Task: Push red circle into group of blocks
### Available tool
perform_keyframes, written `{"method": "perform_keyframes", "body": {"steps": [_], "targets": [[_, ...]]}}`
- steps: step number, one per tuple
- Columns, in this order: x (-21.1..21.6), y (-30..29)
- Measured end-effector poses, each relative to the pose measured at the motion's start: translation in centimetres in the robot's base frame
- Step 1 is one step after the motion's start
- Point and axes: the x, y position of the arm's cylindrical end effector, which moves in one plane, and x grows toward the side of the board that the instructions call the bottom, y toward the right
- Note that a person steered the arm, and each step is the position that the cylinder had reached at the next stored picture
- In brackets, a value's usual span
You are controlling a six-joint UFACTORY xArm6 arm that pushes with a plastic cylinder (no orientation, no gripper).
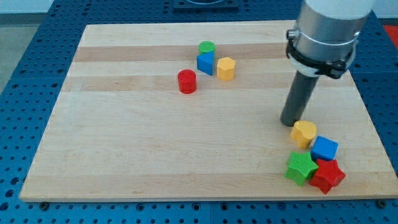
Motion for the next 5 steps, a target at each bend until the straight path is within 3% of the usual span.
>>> {"method": "perform_keyframes", "body": {"steps": [3, 4, 5], "targets": [[2.6, 3.4], [2.2, 2.4], [-0.7, -2.5]]}}
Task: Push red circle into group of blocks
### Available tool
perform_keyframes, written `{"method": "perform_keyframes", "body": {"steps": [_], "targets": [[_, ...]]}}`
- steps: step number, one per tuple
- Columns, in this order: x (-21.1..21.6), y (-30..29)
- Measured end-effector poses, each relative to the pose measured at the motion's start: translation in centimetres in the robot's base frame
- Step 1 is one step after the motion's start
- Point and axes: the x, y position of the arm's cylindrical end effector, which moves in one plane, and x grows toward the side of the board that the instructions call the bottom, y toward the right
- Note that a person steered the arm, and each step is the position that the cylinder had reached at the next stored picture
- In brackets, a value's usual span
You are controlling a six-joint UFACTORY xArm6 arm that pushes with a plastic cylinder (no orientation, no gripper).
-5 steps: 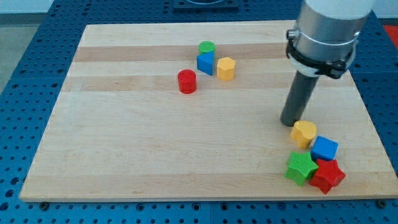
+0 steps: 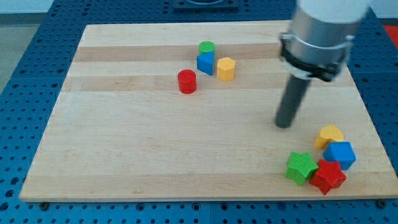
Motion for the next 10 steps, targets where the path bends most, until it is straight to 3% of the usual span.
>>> {"method": "perform_keyframes", "body": {"steps": [2, 3, 4, 8, 10], "targets": [[-1.0, -17.8], [-4.8, -23.8], [-8.9, -26.2], [-10.3, -15.4], [-7.4, -9.2]]}}
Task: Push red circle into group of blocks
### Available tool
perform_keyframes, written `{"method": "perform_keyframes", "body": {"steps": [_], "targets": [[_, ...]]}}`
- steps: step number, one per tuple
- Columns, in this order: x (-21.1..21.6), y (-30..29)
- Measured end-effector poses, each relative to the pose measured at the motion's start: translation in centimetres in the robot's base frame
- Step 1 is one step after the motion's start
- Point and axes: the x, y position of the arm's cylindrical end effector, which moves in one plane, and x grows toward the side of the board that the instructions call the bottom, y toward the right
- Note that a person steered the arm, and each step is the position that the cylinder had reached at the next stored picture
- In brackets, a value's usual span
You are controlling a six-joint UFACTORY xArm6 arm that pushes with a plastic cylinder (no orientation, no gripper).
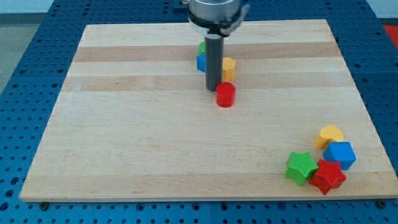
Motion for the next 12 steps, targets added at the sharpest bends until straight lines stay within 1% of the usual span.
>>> {"method": "perform_keyframes", "body": {"steps": [2, 4, 5, 6, 7, 8, 11, 12], "targets": [[4.9, 5.3], [10.0, 7.5], [10.1, 6.4], [9.6, 3.0], [10.6, 0.3], [12.5, 0.1], [12.8, 8.6], [12.8, 9.5]]}}
